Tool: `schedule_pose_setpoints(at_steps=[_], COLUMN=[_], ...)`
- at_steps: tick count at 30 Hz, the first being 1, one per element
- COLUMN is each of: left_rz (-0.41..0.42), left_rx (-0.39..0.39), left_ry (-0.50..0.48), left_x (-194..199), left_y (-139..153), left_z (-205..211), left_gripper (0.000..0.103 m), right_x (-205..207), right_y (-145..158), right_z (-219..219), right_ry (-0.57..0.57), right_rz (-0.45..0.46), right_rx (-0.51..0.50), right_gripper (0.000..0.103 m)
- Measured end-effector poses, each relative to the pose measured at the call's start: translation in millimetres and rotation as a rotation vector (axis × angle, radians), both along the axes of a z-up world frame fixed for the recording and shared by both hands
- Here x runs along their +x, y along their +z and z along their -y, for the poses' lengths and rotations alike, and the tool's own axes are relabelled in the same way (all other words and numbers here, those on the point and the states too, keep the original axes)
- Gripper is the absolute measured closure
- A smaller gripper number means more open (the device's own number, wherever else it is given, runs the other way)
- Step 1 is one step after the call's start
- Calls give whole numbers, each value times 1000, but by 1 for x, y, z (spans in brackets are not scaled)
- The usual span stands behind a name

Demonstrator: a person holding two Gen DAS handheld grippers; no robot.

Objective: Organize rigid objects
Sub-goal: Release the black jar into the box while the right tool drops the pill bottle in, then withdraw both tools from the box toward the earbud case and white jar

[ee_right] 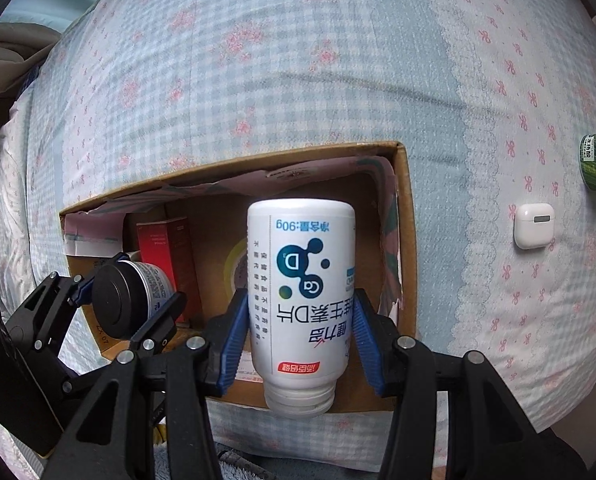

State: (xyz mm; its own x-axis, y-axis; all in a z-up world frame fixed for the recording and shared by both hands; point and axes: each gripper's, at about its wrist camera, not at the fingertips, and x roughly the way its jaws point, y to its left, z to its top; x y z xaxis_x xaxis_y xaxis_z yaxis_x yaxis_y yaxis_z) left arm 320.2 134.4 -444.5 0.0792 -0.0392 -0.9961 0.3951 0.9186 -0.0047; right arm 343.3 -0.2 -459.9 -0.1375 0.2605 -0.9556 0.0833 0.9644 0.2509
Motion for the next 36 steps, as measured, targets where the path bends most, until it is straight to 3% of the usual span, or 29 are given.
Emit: schedule_pose_setpoints(at_steps=[1, 2, 3, 4, 5, 14, 28, 36], left_rz=[14, 33, 46, 50, 51, 54, 225, 318], left_rx=[-3, -12, -29, -40, -45, -51, -77, -79], left_ry=[2, 4, 5, 9, 14, 104, 123, 128], left_x=[0, -1, -2, -2, -2, -16, -56, -97], left_y=[5, 10, 16, 21, 24, 44, 122, 168], left_z=[0, 0, -1, -2, -4, -34, -47, -64], left_gripper=[13, 1, 0, 0, 0, 0, 0, 0], right_x=[0, 0, 0, 0, -1, -18, -58, -95], right_y=[2, 6, 10, 14, 20, 44, 116, 168], right_z=[1, 2, 2, 3, 4, 6, 1, -17], right_ry=[-11, -22, -32, -38, -42, -67, -78, -26], right_rz=[11, 25, 42, 66, 89, 145, 304, 388], right_rx=[3, 8, 8, 7, 5, 14, 27, -28], right_gripper=[55, 44, 34, 10, 0, 0, 0, 0])
